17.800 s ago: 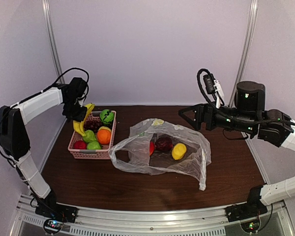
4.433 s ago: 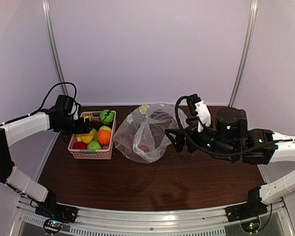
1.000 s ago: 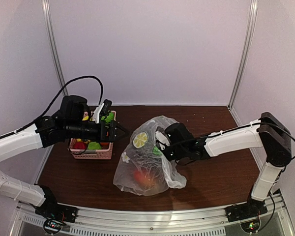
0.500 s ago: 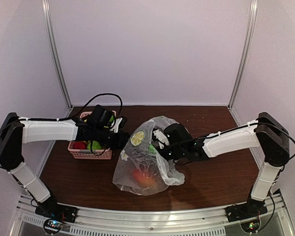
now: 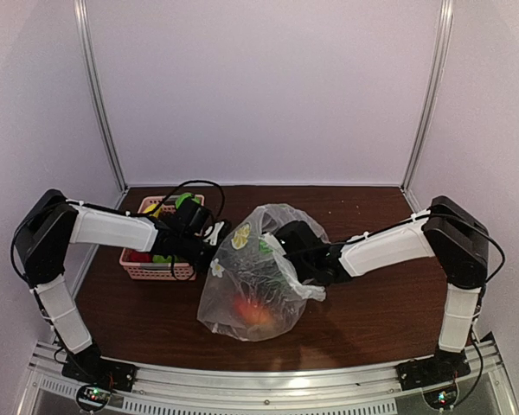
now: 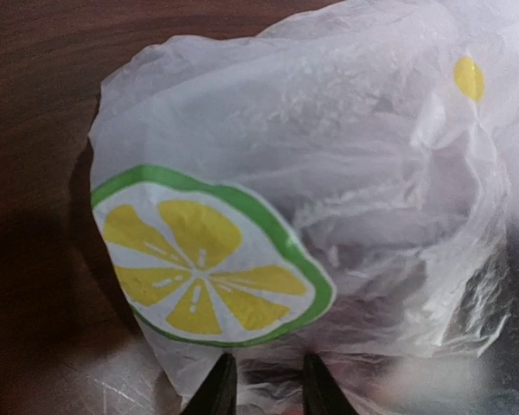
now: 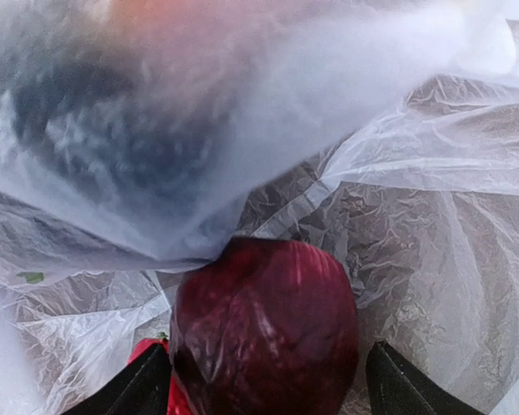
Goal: Untie the knot of the plastic bag and take out the fruit
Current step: Pick up the fake fruit from the takeout bag.
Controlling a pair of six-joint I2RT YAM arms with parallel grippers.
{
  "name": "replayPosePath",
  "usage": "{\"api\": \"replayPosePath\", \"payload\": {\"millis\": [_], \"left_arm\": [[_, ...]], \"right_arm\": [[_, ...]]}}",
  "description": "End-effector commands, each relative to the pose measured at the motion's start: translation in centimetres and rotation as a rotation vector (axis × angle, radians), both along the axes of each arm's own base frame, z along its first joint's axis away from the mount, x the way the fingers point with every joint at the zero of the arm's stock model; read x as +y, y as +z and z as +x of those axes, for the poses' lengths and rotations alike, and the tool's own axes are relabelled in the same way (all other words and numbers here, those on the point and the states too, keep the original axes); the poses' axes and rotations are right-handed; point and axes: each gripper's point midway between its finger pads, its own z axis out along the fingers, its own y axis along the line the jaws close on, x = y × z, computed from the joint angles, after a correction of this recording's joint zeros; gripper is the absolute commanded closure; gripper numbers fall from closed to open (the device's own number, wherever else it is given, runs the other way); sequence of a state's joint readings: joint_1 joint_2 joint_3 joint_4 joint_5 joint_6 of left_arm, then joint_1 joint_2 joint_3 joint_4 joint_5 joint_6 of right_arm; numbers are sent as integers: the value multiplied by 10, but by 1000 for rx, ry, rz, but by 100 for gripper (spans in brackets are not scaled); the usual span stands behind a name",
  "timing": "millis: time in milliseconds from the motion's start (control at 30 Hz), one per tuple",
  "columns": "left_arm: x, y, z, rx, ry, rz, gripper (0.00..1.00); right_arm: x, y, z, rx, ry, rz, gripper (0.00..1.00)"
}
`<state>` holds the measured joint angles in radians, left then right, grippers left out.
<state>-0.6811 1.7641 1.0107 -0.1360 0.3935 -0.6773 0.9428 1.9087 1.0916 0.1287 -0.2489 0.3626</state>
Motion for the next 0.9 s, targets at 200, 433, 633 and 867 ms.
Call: {"api": "replayPosePath", "payload": {"millis": [200,433,633,867], "left_arm": [[-11,0,12,-21,-14,-33,82],[-11,-4,13,-19,-11,-19,96],[-9,4,21,-49,14,-10,100],[-6,14,26,-85,39,-4,100]], "right_arm": [[19,-14,8,9,20,-10,22],[14,-17,5,17,9,-10,46],[1,9,1,-18,-10,10,54],[-28,54,-7,-87,-59,39,54]]}}
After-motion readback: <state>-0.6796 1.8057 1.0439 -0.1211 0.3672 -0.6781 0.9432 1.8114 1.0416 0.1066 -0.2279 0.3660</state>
